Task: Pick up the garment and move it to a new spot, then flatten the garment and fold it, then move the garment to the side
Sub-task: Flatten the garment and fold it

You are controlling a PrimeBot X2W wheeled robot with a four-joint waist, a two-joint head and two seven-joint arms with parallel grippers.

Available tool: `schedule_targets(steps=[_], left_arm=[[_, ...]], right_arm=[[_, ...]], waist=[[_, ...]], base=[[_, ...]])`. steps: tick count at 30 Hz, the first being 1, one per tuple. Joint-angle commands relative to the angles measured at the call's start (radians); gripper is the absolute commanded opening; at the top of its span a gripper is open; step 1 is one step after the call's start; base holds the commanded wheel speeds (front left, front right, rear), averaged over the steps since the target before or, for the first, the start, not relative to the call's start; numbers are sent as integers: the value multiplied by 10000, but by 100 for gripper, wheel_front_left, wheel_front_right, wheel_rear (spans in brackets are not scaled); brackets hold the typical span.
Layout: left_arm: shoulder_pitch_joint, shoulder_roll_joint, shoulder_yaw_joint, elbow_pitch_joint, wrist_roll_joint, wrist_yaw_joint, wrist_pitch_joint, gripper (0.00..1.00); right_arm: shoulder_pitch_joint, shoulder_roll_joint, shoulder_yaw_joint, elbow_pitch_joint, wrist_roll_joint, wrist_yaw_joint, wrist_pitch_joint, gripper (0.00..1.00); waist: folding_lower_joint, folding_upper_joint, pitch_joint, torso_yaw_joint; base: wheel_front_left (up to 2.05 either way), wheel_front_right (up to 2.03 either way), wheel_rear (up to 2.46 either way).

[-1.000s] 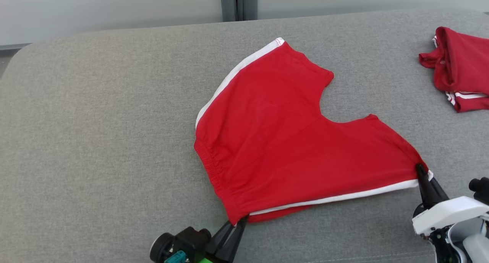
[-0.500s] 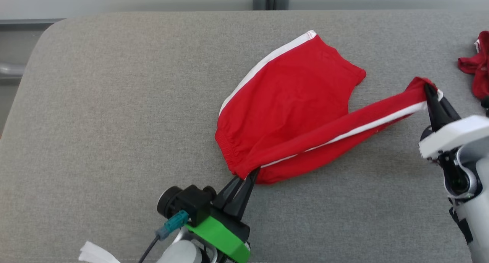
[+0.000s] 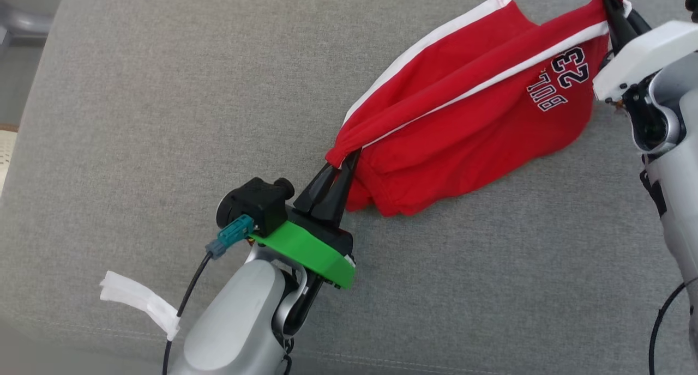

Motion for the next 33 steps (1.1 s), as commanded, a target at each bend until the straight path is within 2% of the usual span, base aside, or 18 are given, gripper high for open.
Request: schedule_targets(steps=[1, 11, 13, 14, 15, 16, 25, 33], left_arm=[[-304, 6, -8, 74, -6, 23, 0, 0], [-1110, -14, -527, 445, -753, 23, 1, 0], [-1264, -15, -626, 513, -768, 79, 0, 0], [-1307, -15, -689, 535, -764, 109, 0, 38], [-1332, -16, -713, 536, -757, 157, 0, 64], [-1351, -16, -745, 554, -709, 219, 0, 100], [-596, -11, -690, 130, 387, 708, 1, 100], [771, -13, 698, -972, 1095, 995, 1, 100]], right_arm=[[-358, -108, 98, 369, -178, -21, -114, 0], [-2276, -1, 859, 2474, -521, -21, -976, 0], [-2434, 16, 993, 2820, -520, -21, -1134, 82], [-2527, 37, 1014, 2976, -428, -21, -1245, 100], [-2594, 55, 1062, 3084, -390, -21, -1310, 100], [-2625, 76, 1169, 3213, -369, -21, -1390, 100], [-1917, -528, 2419, 3488, -82, -21, -1897, 100], [-1057, -1109, 3193, 3534, 573, -21, -1908, 100]], waist=[[1, 0, 536, 488], [1, 0, 1146, 967], [1, 0, 1180, 988], [1, 0, 1186, 1003], [1, 0, 1183, 1009], [1, 0, 1169, 1008], [1, 0, 641, 916], [1, 0, 348, 916]], base=[[0, 0, 0], [0, 0, 0], [0, 0, 0], [0, 0, 0], [0, 0, 0], [0, 0, 0], [0, 0, 0], [0, 0, 0]])
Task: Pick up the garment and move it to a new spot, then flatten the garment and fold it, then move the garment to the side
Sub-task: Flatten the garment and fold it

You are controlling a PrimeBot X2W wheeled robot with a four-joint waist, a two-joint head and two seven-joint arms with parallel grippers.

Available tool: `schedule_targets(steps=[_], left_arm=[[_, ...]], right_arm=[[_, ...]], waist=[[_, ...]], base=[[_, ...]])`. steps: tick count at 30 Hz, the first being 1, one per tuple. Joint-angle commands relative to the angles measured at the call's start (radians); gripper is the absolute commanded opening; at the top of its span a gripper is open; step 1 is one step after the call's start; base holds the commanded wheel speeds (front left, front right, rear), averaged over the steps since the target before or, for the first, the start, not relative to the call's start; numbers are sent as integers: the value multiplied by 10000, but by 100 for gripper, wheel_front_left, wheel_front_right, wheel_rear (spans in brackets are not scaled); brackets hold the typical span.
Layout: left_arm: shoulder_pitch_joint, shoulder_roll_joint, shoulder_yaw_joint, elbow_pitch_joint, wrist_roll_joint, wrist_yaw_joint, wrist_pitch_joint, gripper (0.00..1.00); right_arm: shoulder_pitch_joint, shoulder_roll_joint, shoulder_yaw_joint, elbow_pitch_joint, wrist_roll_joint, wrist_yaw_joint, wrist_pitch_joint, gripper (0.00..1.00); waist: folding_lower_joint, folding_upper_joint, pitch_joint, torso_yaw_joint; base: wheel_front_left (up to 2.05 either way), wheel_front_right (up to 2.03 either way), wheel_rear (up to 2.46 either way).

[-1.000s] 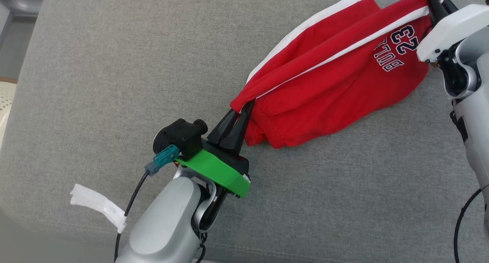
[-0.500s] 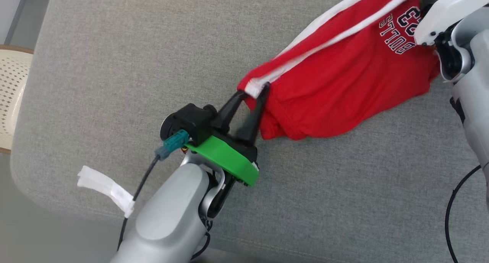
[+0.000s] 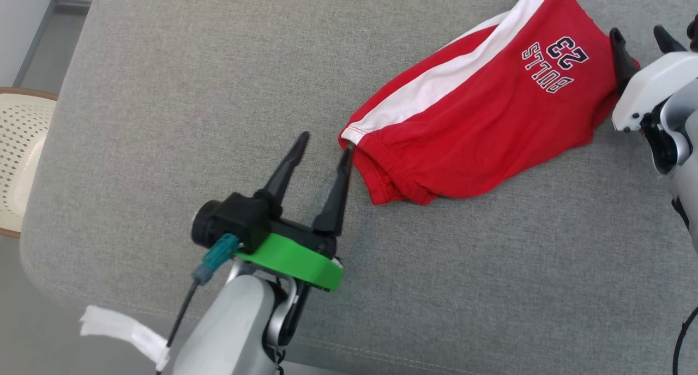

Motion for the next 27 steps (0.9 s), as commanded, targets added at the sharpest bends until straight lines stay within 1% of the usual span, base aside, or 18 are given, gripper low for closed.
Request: schedule_targets(steps=[1, 7, 13, 14, 15, 19, 27], left_arm=[[225, 29, 276, -181, 139, 66, 2, 100], [775, 25, 1449, -945, 666, 268, 3, 100], [1074, 24, 2076, -1193, 1094, 453, 3, 100], [1131, 24, 2128, -1196, 1100, 479, 3, 100], [1192, 24, 2181, -1204, 1084, 519, 3, 100], [1339, 25, 2412, -1249, 1138, 564, 3, 100], [1683, 27, 2799, -1085, 1428, 502, 3, 100]], right_arm=[[207, -79, 95, 36, 139, -19, 20, 100], [536, -116, 454, 241, 570, -19, 152, 100], [702, 17, 747, 573, 916, -19, 337, 100], [773, 87, 821, 543, 987, -19, 420, 34], [820, 117, 868, 476, 1053, -11, 396, 1], [1067, 144, 1081, 241, 1421, -14, 298, 0], [1682, -28, 1125, -358, 2319, -19, -506, 0]], waist=[[0, 0, -33, 23], [0, 0, -23, 91], [0, 0, 34, 159], [0, 0, 36, 157], [0, 0, 30, 149], [0, 0, -77, 42], [0, 0, -708, -474]], base=[[0, 0, 0], [0, 0, 0], [0, 0, 0], [0, 0, 0], [0, 0, 0], [0, 0, 0], [0, 0, 0]])
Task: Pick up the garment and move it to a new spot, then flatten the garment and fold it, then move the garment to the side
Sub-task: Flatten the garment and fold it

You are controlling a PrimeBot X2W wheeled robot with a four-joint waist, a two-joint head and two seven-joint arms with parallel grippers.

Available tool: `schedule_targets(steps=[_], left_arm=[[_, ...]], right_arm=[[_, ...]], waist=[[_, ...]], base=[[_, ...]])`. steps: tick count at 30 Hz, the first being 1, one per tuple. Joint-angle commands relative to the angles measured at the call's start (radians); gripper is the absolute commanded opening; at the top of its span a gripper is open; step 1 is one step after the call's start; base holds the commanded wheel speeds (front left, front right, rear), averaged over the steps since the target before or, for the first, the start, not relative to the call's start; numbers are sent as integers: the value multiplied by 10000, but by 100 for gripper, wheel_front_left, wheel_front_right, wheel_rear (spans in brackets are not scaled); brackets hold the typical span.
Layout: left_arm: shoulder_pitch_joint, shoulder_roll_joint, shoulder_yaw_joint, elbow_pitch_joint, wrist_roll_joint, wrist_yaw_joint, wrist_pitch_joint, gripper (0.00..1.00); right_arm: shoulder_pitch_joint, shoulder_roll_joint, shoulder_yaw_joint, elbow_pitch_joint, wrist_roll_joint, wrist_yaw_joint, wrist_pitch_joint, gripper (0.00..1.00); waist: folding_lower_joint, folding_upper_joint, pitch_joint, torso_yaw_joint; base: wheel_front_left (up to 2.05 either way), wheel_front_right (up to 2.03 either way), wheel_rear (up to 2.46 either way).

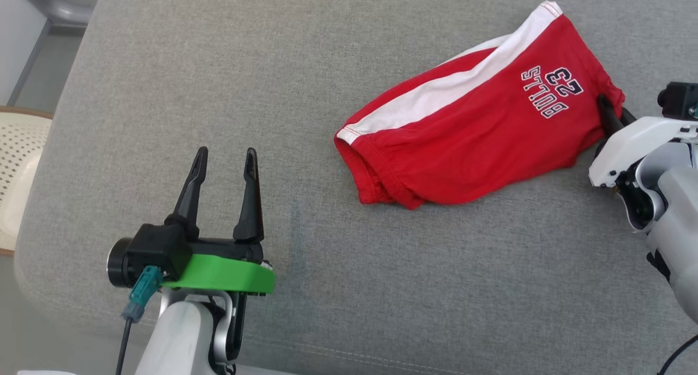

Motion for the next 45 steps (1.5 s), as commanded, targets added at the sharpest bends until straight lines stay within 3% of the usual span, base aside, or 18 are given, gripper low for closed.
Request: schedule_targets(steps=[1, 18, 33, 45], left_arm=[[186, 26, 97, 64, 132, -49, 2, 100], [822, 28, 927, 381, 597, -372, 3, 100], [919, 28, 1086, 494, 723, -493, 2, 100], [972, 26, 966, 372, 497, -389, 3, 100]], right_arm=[[305, -157, -43, -72, 196, -19, -149, 0], [2535, -968, -857, -628, 1684, -19, -709, 0], [1830, 158, -1873, -1822, 526, -19, -707, 0], [2349, 1305, -1039, -3837, -321, -16, -709, 0]], waist=[[0, 0, -345, -340], [0, 0, -1236, -1631], [0, 0, -1512, -1779], [0, 0, -1592, -1468]], base=[[0, 0, 0], [0, 0, 0], [0, 0, 0], [0, 0, 0]])
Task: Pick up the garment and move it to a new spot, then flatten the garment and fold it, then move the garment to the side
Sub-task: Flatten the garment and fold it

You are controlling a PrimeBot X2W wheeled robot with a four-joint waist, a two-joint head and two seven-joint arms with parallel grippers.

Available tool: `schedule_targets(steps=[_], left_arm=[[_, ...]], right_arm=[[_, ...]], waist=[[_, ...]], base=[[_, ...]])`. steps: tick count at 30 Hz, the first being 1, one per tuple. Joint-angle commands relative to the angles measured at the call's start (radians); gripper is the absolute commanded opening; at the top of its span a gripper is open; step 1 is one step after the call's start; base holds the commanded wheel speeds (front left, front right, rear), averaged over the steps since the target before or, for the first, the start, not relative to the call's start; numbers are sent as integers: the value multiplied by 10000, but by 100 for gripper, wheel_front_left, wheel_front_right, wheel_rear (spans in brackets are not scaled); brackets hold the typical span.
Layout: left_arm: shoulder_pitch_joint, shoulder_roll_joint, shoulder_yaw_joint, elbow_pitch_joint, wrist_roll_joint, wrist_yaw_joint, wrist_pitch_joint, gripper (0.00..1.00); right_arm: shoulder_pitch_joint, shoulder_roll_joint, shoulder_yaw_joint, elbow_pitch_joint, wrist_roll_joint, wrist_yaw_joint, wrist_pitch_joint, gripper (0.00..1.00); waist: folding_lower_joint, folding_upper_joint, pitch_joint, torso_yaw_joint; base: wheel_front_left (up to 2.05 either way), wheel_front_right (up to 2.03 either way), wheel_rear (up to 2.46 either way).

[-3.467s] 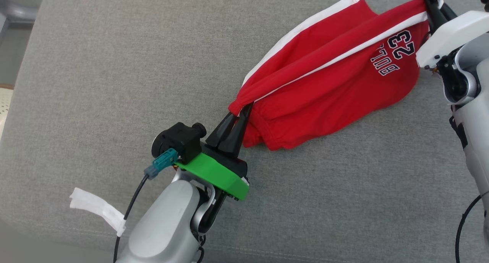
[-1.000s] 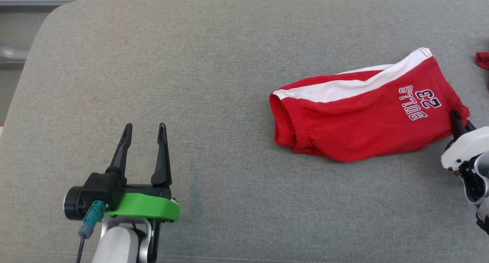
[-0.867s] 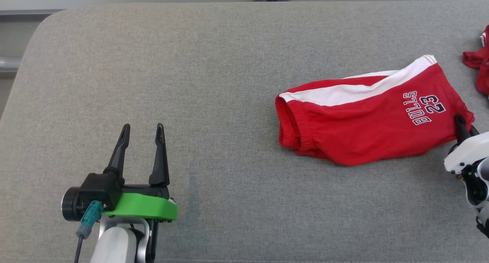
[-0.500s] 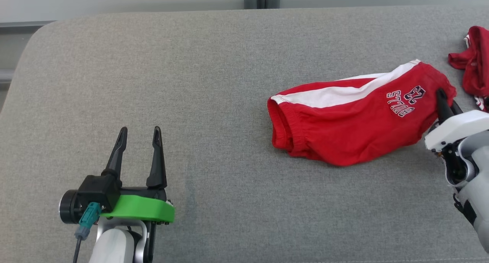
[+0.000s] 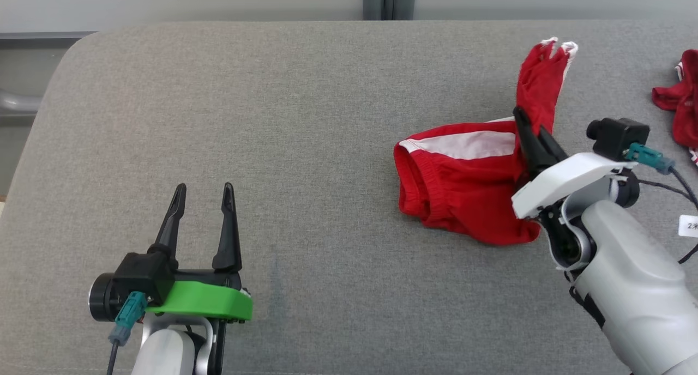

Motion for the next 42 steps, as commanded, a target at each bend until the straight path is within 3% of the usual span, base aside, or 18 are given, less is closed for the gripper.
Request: schedule_targets(steps=[1, 10, 25, 31, 32, 33, 34, 42], left_arm=[[86, 26, -11, -40, -52, 45, 1, 100], [85, 26, -198, -111, -252, 136, 1, 100], [78, 26, -429, -167, -431, 310, 0, 100], [113, 26, -480, -103, -415, 294, 0, 100], [120, 26, -490, -98, -415, 303, 2, 100], [130, 26, -504, -89, -413, 310, 0, 100], [138, 26, -507, -84, -410, 313, 2, 100], [163, 26, -515, -35, -330, 276, 2, 100]], right_arm=[[235, 78, 156, -156, -45, -12, -40, 0], [1303, 421, 1529, -1070, -592, -11, -40, 0], [3113, 145, 1109, -3784, -2081, -9, -39, 0], [3637, 121, 1275, -3600, -2356, -9, -39, 0], [3661, 138, 1257, -3571, -2365, -9, -39, 20], [3678, 171, 1241, -3549, -2378, -9, -39, 89], [3692, 219, 1194, -3600, -2340, -9, -39, 100], [3537, 133, 156, -4733, -2539, -9, -36, 100]], waist=[[0, 0, 28, 75], [0, 0, 226, 391], [0, 0, 286, 579], [0, 0, 227, 569], [0, 0, 218, 562], [0, 0, 210, 555], [0, 0, 209, 547], [0, 0, 179, 497]], base=[[0, 0, 0], [0, 0, 0], [0, 0, 0], [0, 0, 0], [0, 0, 0], [0, 0, 0], [0, 0, 0], [0, 0, 0]])
